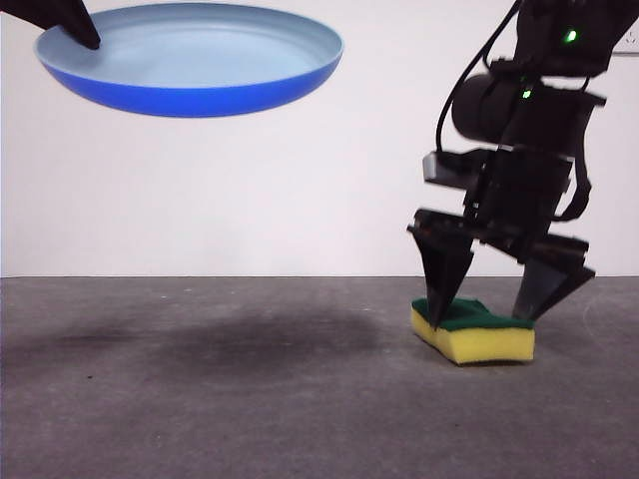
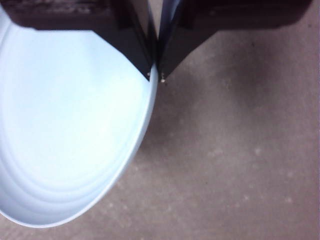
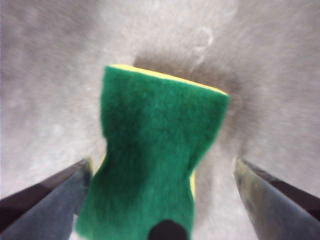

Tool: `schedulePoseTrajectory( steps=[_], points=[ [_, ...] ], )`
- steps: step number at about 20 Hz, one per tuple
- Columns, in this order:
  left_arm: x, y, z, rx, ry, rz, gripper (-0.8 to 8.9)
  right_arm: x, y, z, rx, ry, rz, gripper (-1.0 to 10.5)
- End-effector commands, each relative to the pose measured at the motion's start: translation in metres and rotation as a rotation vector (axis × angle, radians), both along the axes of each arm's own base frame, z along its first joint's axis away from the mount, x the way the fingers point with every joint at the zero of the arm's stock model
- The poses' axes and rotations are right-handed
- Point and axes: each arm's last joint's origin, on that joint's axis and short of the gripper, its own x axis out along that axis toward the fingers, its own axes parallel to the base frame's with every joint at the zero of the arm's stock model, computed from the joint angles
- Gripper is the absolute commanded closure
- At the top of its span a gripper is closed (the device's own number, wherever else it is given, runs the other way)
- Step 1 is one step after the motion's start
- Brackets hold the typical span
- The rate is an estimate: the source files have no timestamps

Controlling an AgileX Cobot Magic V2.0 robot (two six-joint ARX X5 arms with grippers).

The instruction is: Pick up the plate,pick up the cloth,clean the plate with the cloth

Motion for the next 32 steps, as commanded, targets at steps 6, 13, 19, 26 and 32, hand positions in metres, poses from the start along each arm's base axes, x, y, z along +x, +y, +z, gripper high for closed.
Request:
schedulePoseTrajectory(
  steps=[6,13,19,26,32],
  points=[
    [0.0,0.0,-0.003,0.011,0.007,-0.008,8.22,0.003,0.002,-0.015,-0.017,0.029,0.009,7.9],
    [0.002,0.001,-0.006,0.066,0.019,0.056,8.22,-0.003,0.005,0.007,0.0,0.003,0.005,9.6],
    [0.03,-0.006,-0.031,0.111,0.128,0.071,8.22,-0.041,0.017,0.091,0.221,-0.181,0.044,9.6],
    [0.039,-0.038,-0.047,0.011,0.218,-0.088,8.22,-0.082,0.053,0.144,0.388,-0.411,0.203,9.6],
    [0.032,-0.062,-0.042,-0.051,0.186,-0.178,8.22,-0.08,0.088,0.124,0.366,-0.419,0.254,9.6]
  ],
)
